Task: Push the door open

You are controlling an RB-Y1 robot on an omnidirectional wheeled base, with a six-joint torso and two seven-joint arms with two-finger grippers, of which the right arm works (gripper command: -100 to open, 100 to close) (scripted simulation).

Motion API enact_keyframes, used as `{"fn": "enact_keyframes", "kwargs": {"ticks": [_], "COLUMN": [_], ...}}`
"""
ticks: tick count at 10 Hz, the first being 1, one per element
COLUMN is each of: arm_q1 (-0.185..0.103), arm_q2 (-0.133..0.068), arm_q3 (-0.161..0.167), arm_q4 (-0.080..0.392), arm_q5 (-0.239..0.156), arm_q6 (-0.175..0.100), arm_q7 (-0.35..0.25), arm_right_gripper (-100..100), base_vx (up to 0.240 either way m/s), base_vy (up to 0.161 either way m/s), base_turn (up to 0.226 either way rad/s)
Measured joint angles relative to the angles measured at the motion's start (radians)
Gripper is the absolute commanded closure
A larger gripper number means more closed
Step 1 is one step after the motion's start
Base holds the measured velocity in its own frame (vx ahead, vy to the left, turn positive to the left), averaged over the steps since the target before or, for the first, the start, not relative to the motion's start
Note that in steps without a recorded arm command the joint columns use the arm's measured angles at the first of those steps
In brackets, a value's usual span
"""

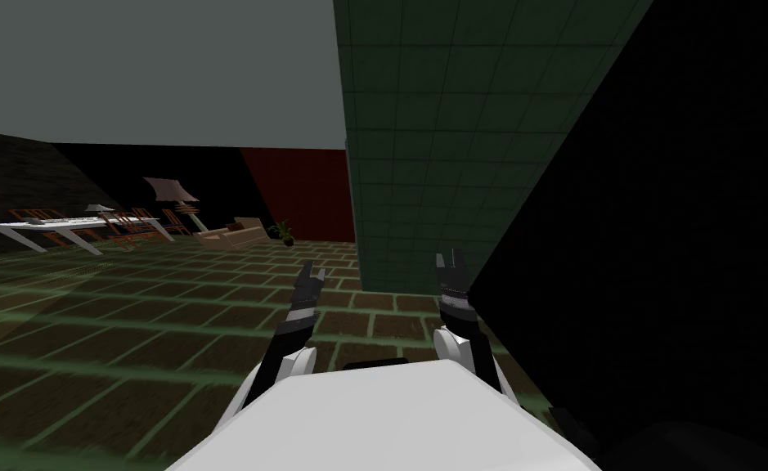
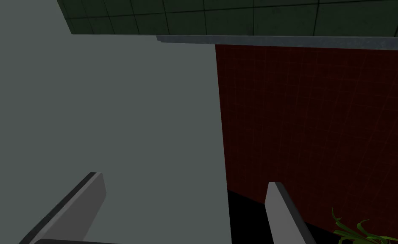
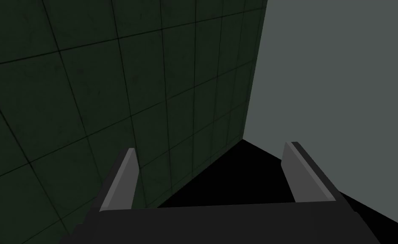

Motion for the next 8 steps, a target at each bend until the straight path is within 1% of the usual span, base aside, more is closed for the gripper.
{"fn": "enact_keyframes", "kwargs": {"ticks": [5,8], "arm_q1": [0.005,0.008], "arm_q2": [-0.03,-0.045], "arm_q3": [0.022,0.035], "arm_q4": [0.033,0.056], "arm_q5": [-0.093,-0.151], "arm_q6": [-0.013,-0.026], "arm_q7": [0.002,0.003], "arm_right_gripper": [-100,-100], "base_vx": [0.073,0.072], "base_vy": [0.131,0.107], "base_turn": [-0.015,-0.012]}}
